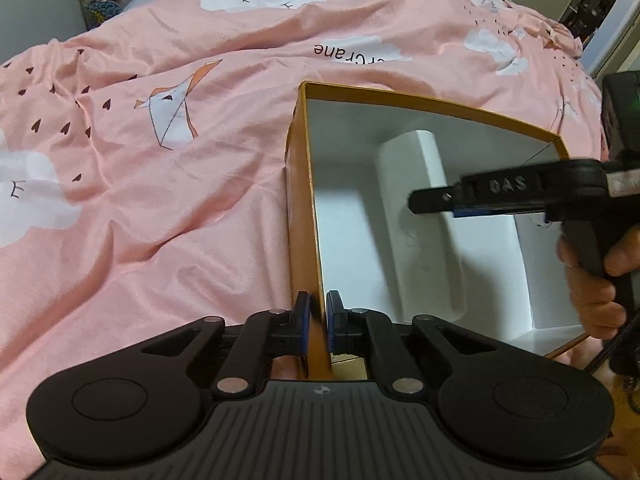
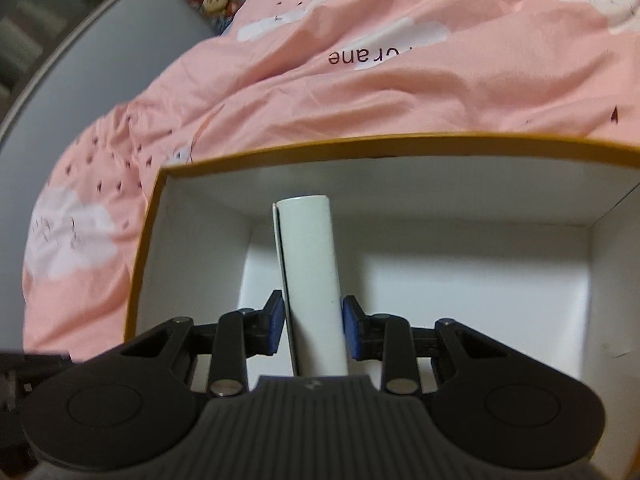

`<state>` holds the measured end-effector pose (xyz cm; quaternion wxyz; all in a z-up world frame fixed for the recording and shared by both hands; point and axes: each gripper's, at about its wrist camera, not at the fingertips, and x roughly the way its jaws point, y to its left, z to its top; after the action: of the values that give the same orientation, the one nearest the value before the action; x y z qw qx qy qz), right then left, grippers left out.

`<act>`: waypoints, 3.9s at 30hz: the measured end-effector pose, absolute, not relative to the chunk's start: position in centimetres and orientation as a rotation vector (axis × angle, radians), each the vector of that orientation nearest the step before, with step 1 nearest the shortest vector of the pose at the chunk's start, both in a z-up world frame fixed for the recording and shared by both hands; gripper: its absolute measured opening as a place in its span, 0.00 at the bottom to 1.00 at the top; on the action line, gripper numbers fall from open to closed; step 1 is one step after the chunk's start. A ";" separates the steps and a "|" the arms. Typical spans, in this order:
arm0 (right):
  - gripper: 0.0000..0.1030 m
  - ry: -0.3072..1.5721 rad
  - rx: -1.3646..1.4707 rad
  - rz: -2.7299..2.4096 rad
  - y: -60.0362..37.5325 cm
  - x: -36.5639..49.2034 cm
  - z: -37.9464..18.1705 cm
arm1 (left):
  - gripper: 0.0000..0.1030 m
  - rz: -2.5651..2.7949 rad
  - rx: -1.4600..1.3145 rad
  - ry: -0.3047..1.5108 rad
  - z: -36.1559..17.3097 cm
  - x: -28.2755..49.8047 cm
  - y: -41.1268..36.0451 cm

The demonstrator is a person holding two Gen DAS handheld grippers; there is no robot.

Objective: Organize objects
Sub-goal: 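Stand the white box against the shoebox wall and open the right tool, then move both tools back to the pile and reach for the pink items, then grasp the pink backpack with the left tool while the right tool grasps the pink wallet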

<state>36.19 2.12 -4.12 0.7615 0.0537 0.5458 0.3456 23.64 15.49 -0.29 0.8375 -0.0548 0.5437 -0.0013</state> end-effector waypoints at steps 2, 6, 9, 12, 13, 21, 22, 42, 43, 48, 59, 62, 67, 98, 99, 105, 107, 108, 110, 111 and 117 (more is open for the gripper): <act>0.31 1.185 0.167 0.741 2.2 36.3 -4.4 | 0.08 0.001 -0.094 1.154 -0.3 23.7 15.2; 0.31 1.210 0.253 0.742 2.7 36.9 -5.4 | 0.08 0.011 -0.068 1.168 -0.5 24.0 14.9; 0.31 1.247 0.328 0.761 3.3 37.4 -6.5 | 0.08 0.017 -0.060 1.182 -0.7 24.4 14.8; 0.31 1.280 0.393 0.784 3.8 37.7 -7.5 | 0.08 0.020 -0.045 1.188 -0.7 24.5 14.6; 0.31 1.291 0.402 0.783 4.0 37.9 -7.8 | 0.08 0.020 -0.042 1.188 -0.8 24.5 14.5; 0.37 1.274 0.245 0.773 5.2 37.9 -7.3 | 0.08 0.014 -0.040 1.190 -0.8 24.5 14.6; 0.38 1.265 0.198 0.762 5.4 37.8 -7.1 | 0.08 0.014 -0.035 1.190 -0.8 24.5 14.6; 0.17 1.295 0.009 0.854 5.5 35.1 -7.8 | 0.08 0.013 -0.061 1.181 -0.9 24.4 14.8; 0.17 1.291 0.006 0.864 5.6 34.9 -7.7 | 0.08 0.013 -0.062 1.180 -0.9 24.4 14.9; 0.14 1.270 0.009 0.904 6.4 34.6 -7.8 | 0.08 0.009 -0.072 1.177 -0.9 24.3 15.0; 0.17 1.182 -0.003 0.959 5.2 32.9 -5.4 | 0.12 0.044 -0.094 1.098 0.5 22.6 14.9; 0.24 1.069 -0.033 0.973 3.0 30.8 -3.0 | 0.24 0.049 -0.106 1.009 2.4 20.2 14.2; 0.40 0.923 -0.129 0.934 -1.3 26.3 -0.2 | 0.30 -0.004 -0.138 0.922 4.3 15.8 12.1; 0.48 1.058 -0.216 0.886 -16.8 12.0 -0.6 | 0.54 -0.324 -0.064 1.154 -2.7 3.6 3.6; 0.48 1.057 -0.215 0.886 -16.9 11.9 -0.6 | 0.50 -0.316 -0.066 1.144 -2.7 3.8 3.5; 0.47 1.049 -0.231 0.889 -16.7 12.2 -0.7 | 0.41 -0.239 -0.068 1.088 -2.7 5.9 4.0; 0.46 1.044 -0.244 0.893 -16.2 12.4 -0.8 | 0.41 -0.236 -0.092 1.075 -2.8 6.9 4.4; 0.44 1.040 -0.250 0.895 -16.0 12.5 -0.8 | 0.41 -0.239 -0.103 1.064 -2.7 7.3 4.6; 0.38 1.030 -0.256 0.905 -15.4 12.7 -0.9 | 0.39 -0.245 -0.121 1.034 -2.5 8.1 4.9; 0.35 1.028 -0.256 0.907 -15.1 13.0 -0.9 | 0.39 -0.240 -0.128 1.015 -2.4 8.4 5.0; 0.28 1.028 -0.242 0.885 -13.7 14.8 -1.6 | 0.39 -0.268 -0.218 0.971 -2.6 10.4 6.3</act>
<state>14.79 -13.69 -1.59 0.7718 -0.1115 0.4744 0.4084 10.36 6.30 -2.59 0.8702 -0.1042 0.4643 -0.1281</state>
